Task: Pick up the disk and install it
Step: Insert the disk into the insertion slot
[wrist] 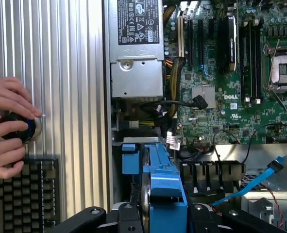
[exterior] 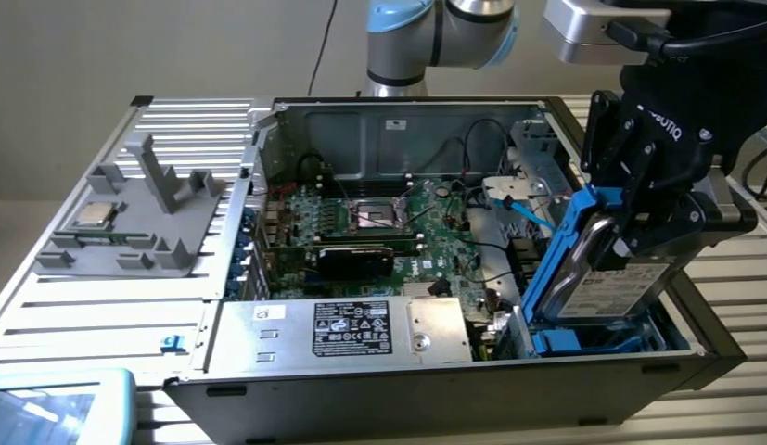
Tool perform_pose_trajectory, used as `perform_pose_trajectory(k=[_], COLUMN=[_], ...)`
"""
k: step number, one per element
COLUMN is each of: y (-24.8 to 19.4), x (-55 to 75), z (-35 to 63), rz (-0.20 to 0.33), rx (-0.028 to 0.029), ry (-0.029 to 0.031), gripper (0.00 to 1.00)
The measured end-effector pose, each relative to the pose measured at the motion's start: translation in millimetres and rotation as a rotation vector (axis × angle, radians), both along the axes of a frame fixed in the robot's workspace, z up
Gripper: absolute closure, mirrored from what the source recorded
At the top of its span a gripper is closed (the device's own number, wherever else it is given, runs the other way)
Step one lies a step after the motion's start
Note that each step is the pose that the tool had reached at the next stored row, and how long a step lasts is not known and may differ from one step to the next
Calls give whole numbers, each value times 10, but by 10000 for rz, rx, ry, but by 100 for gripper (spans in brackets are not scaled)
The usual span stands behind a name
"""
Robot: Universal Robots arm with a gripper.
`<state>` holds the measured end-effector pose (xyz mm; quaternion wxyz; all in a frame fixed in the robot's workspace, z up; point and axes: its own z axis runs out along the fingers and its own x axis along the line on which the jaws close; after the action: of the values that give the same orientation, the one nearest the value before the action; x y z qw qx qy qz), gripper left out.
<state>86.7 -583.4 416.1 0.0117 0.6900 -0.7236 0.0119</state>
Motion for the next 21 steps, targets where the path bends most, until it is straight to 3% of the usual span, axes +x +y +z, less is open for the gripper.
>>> perform_pose_trajectory(k=[21], y=[14], x=[0], z=[-13], rz=[0], rx=[18], ry=[0], gripper=[63])
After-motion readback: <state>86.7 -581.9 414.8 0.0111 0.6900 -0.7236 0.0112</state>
